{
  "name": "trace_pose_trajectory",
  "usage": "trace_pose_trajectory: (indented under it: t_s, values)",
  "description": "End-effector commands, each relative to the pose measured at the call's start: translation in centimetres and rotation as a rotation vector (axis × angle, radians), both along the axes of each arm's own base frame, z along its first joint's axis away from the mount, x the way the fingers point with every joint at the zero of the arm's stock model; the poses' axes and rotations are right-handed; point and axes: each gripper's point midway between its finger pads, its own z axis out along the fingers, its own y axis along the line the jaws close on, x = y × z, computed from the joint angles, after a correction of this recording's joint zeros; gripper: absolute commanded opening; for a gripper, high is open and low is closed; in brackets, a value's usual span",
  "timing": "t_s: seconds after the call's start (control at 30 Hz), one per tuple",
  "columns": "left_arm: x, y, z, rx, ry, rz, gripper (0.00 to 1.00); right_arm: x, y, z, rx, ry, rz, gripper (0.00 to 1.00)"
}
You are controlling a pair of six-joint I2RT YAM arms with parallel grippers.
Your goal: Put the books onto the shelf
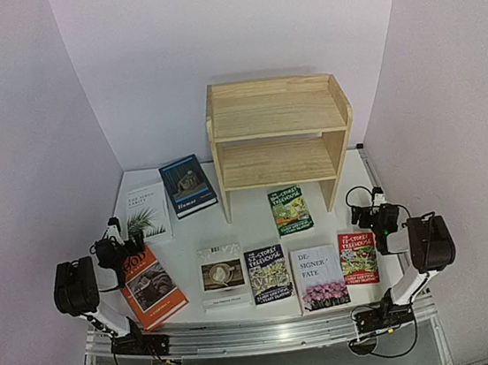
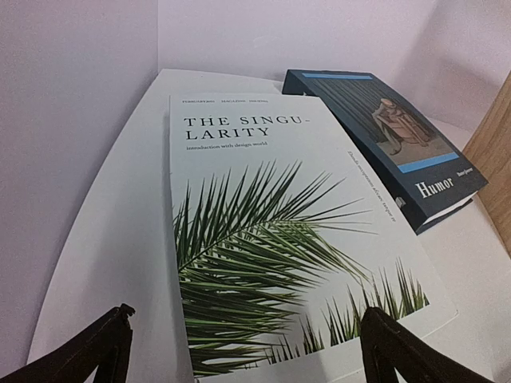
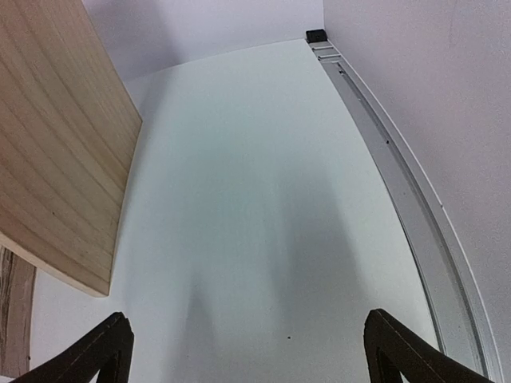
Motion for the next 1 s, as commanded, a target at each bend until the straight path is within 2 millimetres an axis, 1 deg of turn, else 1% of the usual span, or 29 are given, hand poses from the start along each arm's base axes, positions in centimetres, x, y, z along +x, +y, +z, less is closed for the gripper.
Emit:
trace_pose_trajectory:
  t_s: [0.0, 0.03, 0.1, 0.17, 0.23, 0.27, 0.3, 0.33, 0.4, 0.43, 0.47, 0.5, 0.53, 0.6, 0.63, 0.7, 0.73, 0.77, 0.83, 0.9, 0.97]
  values:
    - [0.8, 0.0, 1.6, 0.011, -0.058, -0.005, 1.00, 1.6, -1.5, 4.3, -0.017, -0.011, -0.081, 0.98]
    - [0.8, 0.0, 1.5, 0.011, -0.058, -0.005, 1.00, 2.2, -1.7, 6.2, -0.012, -0.025, -0.095, 0.98]
    - [0.8, 0.1, 1.6, 0.011, -0.059, -0.004, 1.00, 2.6, -1.4, 9.3, 0.013, -0.058, -0.083, 0.98]
    - [0.8, 0.1, 1.5, 0.011, -0.057, -0.004, 1.00, 2.5, -0.1, 12.0, 0.069, -0.092, -0.028, 0.98]
    - [0.7, 0.1, 1.6, 0.010, -0.060, -0.005, 1.00, 2.1, 1.2, 13.9, 0.134, -0.079, 0.022, 0.98]
    - [0.7, 0.1, 2.1, 0.010, -0.070, -0.002, 1.00, 1.5, 1.8, 14.7, 0.178, -0.057, 0.038, 0.98]
    - [0.6, 0.4, 2.6, 0.018, -0.070, 0.018, 1.00, 0.6, 2.4, 14.4, 0.215, 0.001, 0.049, 0.98]
    - [0.6, 0.0, 4.0, 0.022, -0.083, -0.006, 1.00, -0.4, 3.3, 14.4, 0.262, 0.055, 0.080, 0.98]
    - [0.0, -2.2, 5.5, 0.016, -0.024, -0.132, 1.00, -2.3, 5.0, 15.0, 0.350, 0.137, 0.132, 0.98]
    - [0.1, -2.6, 7.0, -0.010, -0.022, -0.128, 1.00, -3.2, 5.8, 15.2, 0.394, 0.172, 0.153, 0.98]
    - [0.3, -2.8, 8.4, -0.038, -0.032, -0.106, 1.00, -4.2, 6.4, 15.2, 0.436, 0.210, 0.164, 0.98]
    - [0.3, -3.5, 9.3, -0.044, -0.046, -0.105, 1.00, -5.1, 6.9, 14.9, 0.474, 0.248, 0.164, 0.98]
    - [0.2, -4.8, 10.0, -0.044, -0.059, -0.130, 1.00, -6.1, 7.3, 14.5, 0.507, 0.295, 0.161, 0.98]
    - [-0.3, -8.2, 10.9, -0.036, -0.076, -0.230, 1.00, -8.0, 8.3, 13.3, 0.559, 0.392, 0.154, 0.98]
    - [-0.7, -10.3, 11.3, -0.043, -0.083, -0.296, 1.00, -8.8, 8.9, 12.6, 0.582, 0.437, 0.150, 0.98]
    - [-1.3, -14.0, 11.7, -0.069, -0.066, -0.414, 1.00, -10.5, 10.9, 10.8, 0.613, 0.522, 0.166, 0.95]
    - [-1.5, -15.7, 11.4, -0.079, -0.029, -0.456, 1.00, -11.3, 12.4, 10.2, 0.619, 0.563, 0.192, 0.94]
    - [-1.5, -17.7, 11.8, -0.088, -0.009, -0.500, 1.00, -12.1, 13.6, 9.6, 0.612, 0.599, 0.214, 0.94]
    - [-1.2, -20.1, 11.0, -0.099, 0.091, -0.534, 1.00, -13.6, 15.4, 8.5, 0.584, 0.660, 0.240, 0.94]
    - [-0.8, -22.7, 10.5, -0.088, 0.177, -0.568, 1.00, -15.0, 16.1, 7.1, 0.574, 0.715, 0.239, 0.94]
    - [-0.4, -24.5, 9.5, -0.055, 0.257, -0.576, 1.00, -16.6, 15.7, 4.9, 0.560, 0.785, 0.187, 0.94]
